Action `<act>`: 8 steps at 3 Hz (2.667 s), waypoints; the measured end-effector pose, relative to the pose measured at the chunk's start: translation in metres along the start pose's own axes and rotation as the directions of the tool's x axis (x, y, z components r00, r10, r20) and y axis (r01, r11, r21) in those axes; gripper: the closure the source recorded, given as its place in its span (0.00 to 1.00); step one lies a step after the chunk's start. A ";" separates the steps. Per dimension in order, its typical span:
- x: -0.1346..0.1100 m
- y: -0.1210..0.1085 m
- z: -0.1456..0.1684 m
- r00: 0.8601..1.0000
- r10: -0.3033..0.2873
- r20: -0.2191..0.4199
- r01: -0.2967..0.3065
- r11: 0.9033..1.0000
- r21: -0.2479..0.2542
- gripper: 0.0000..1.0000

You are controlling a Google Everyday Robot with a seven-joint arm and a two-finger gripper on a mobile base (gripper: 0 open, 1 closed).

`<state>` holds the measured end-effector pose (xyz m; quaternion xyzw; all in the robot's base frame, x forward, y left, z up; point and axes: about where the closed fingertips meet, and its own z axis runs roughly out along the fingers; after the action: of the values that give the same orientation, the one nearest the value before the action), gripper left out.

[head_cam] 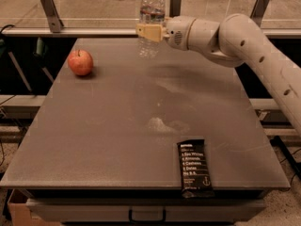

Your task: Move water bottle near apple

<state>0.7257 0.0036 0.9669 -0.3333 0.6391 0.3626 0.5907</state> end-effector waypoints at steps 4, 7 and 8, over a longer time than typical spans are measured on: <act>0.036 0.090 0.107 1.000 0.018 -0.011 -0.019 0.986 -0.166 1.00; 0.069 0.089 0.114 1.000 0.014 -0.026 -0.018 0.987 -0.157 0.62; 0.072 0.087 0.113 1.000 0.016 -0.025 -0.020 0.987 -0.157 0.37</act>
Offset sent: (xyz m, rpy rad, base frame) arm -0.0222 0.1265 -0.0007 0.0797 0.0168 0.1568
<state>0.7033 0.1454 0.8972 -0.3775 0.6184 0.4133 0.5516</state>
